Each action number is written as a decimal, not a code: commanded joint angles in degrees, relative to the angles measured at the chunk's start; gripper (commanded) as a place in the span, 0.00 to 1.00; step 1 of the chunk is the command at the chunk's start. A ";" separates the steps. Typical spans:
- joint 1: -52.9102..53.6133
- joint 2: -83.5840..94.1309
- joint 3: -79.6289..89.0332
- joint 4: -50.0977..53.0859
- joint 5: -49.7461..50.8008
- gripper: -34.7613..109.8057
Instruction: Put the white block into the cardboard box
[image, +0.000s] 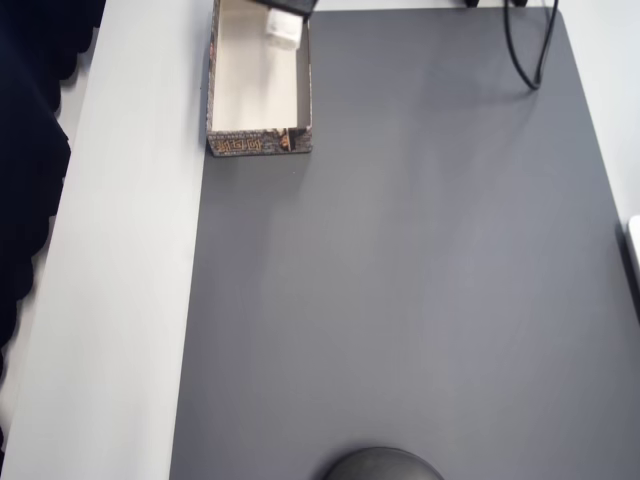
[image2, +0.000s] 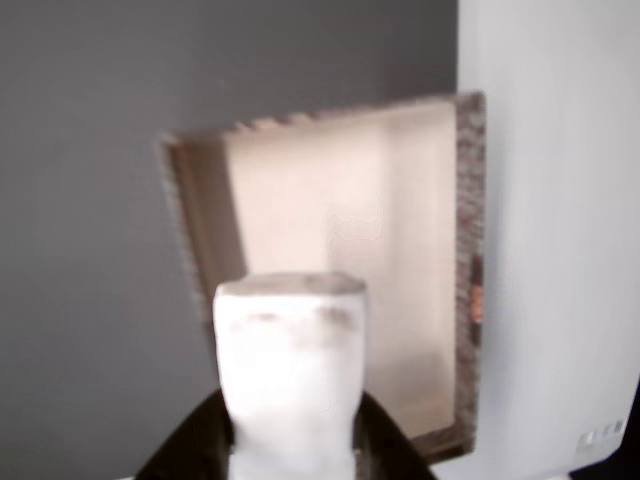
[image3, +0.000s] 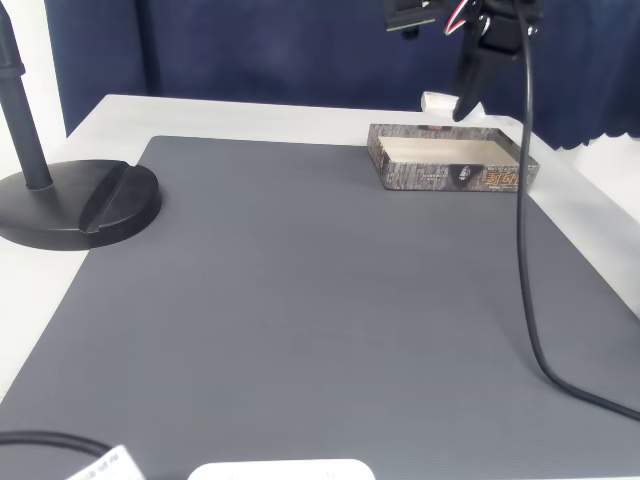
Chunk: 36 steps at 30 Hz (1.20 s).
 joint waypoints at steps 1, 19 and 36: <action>2.64 -2.64 -7.82 0.44 7.03 0.23; 3.52 -20.65 -25.14 2.81 10.99 0.23; 3.16 -26.46 -30.76 3.16 11.43 0.23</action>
